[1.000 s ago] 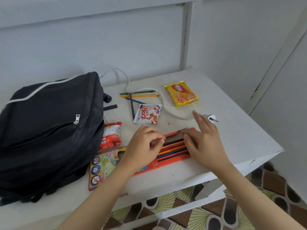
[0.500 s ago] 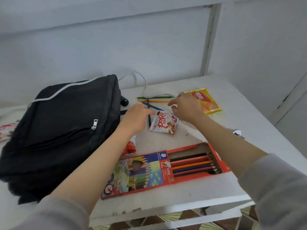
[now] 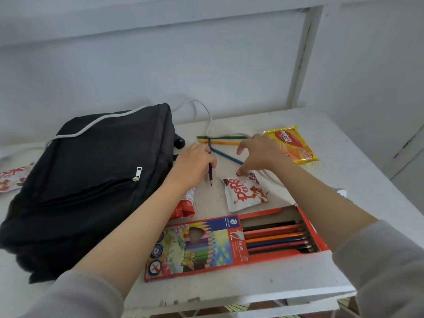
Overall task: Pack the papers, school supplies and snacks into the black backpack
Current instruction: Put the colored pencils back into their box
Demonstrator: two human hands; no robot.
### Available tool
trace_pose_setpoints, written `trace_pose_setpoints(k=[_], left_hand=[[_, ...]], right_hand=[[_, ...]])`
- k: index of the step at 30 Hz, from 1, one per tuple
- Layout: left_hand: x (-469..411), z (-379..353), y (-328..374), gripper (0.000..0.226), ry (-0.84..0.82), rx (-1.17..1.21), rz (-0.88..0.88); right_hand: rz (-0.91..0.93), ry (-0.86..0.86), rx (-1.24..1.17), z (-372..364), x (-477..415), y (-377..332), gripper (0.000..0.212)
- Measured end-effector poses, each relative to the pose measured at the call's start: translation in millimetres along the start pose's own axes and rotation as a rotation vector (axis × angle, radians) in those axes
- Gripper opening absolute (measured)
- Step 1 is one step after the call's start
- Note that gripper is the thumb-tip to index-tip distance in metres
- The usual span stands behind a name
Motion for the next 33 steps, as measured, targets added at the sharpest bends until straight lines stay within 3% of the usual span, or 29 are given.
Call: trace_pose_setpoints(k=[6, 10, 17, 21, 26, 33], left_hand=[[1.3, 15.2, -4.6, 0.015, 0.210, 0.182, 0.088], [2.3, 27.6, -5.9, 0.017, 0.317, 0.326, 0.162], [13.6, 65.6, -3.2, 0.018, 0.557, 0.680, 0.382], [27.1, 86.4, 1.9, 0.016, 0.706, 0.949, 0.540], [41.9, 86.3, 35.6, 0.014, 0.611, 1.162, 0.560], [56.9, 62.7, 67.7, 0.026, 0.468, 1.127, 0.503]], right_hand=[[-0.038, 0.055, 0.038, 1.3, -0.4, 3.9, 0.025], [-0.056, 0.120, -0.012, 6.9, 0.0, 5.4, 0.017], [-0.286, 0.408, -0.963, 38.5, 32.5, 26.3, 0.008], [-0.305, 0.621, -1.233, 68.7, 71.0, 43.2, 0.020], [-0.379, 0.740, -1.246, 90.8, 123.4, 72.9, 0.031], [-0.475, 0.693, -1.124, 75.0, 175.6, 92.8, 0.029]])
Point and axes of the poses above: each hand's wrist, its own x-axis away from the middle knuckle, its own z-axis out of the back of the hand, y = z × x, the point moved 8 cm from there along -x, towards the middle knuckle, and after that the axes turned 12 degrees about y, right-handed, at the moved point
